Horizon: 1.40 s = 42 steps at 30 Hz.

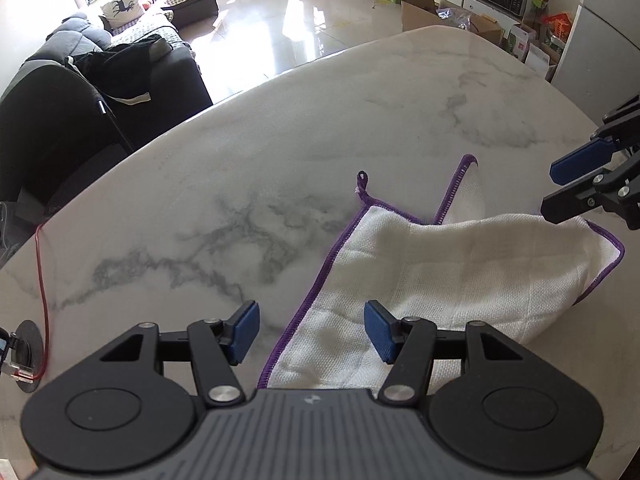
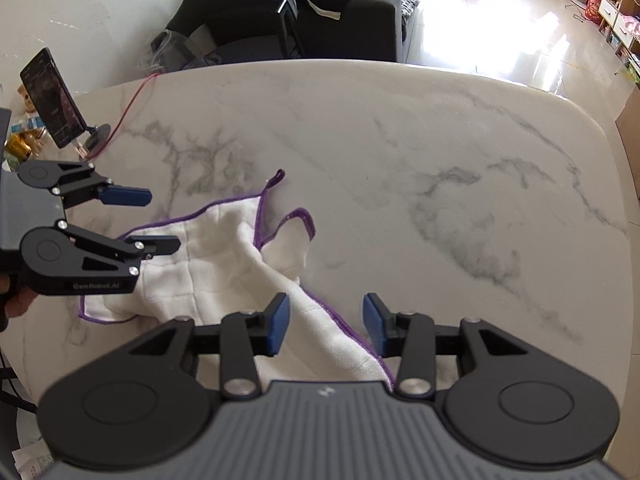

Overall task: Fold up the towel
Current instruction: 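Grasp the towel's purple-edged corner with the left tool and lift it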

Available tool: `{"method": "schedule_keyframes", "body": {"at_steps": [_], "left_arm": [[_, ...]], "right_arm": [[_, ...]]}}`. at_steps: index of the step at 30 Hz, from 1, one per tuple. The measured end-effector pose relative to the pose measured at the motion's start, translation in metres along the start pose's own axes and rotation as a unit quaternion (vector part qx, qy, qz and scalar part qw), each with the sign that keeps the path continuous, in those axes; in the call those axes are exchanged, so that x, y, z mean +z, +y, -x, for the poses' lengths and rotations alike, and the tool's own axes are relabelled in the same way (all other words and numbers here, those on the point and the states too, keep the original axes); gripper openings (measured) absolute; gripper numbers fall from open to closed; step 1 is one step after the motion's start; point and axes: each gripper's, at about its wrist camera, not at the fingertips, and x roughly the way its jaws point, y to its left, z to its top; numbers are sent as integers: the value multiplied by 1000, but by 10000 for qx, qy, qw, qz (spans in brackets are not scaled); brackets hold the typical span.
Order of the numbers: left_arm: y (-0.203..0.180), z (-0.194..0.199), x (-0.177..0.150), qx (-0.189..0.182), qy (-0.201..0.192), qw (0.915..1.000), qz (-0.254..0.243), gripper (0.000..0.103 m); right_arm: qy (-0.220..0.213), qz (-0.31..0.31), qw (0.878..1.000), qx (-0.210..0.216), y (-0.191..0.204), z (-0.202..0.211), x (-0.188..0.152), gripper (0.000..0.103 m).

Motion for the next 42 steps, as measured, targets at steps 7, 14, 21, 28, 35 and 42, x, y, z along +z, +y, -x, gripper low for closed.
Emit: {"method": "schedule_keyframes", "body": {"at_steps": [7, 14, 21, 28, 35, 42], "left_arm": [[-5, -20, 13, -81, 3, 9996, -256, 59], [-2, -33, 20, -263, 29, 9995, -174, 56], [-4, -33, 21, -432, -22, 9990, -141, 39], [-5, -27, 18, -447, -179, 9988, -52, 7], [-4, -15, 18, -417, -372, 9984, 4, 5], [4, 4, 19, -343, -589, 9976, 71, 4]], "right_arm": [[34, -78, 9999, 133, 3, -13, 16, 43], [77, -143, 9996, 243, 6, -26, 29, 42], [156, -123, 9991, 382, 10, -38, 34, 36], [167, -86, 9989, 428, 15, -48, 35, 23], [-27, -93, 9997, 221, 12, -47, 40, 9], [-355, -228, 9991, -109, 5, -40, 51, 6]]}}
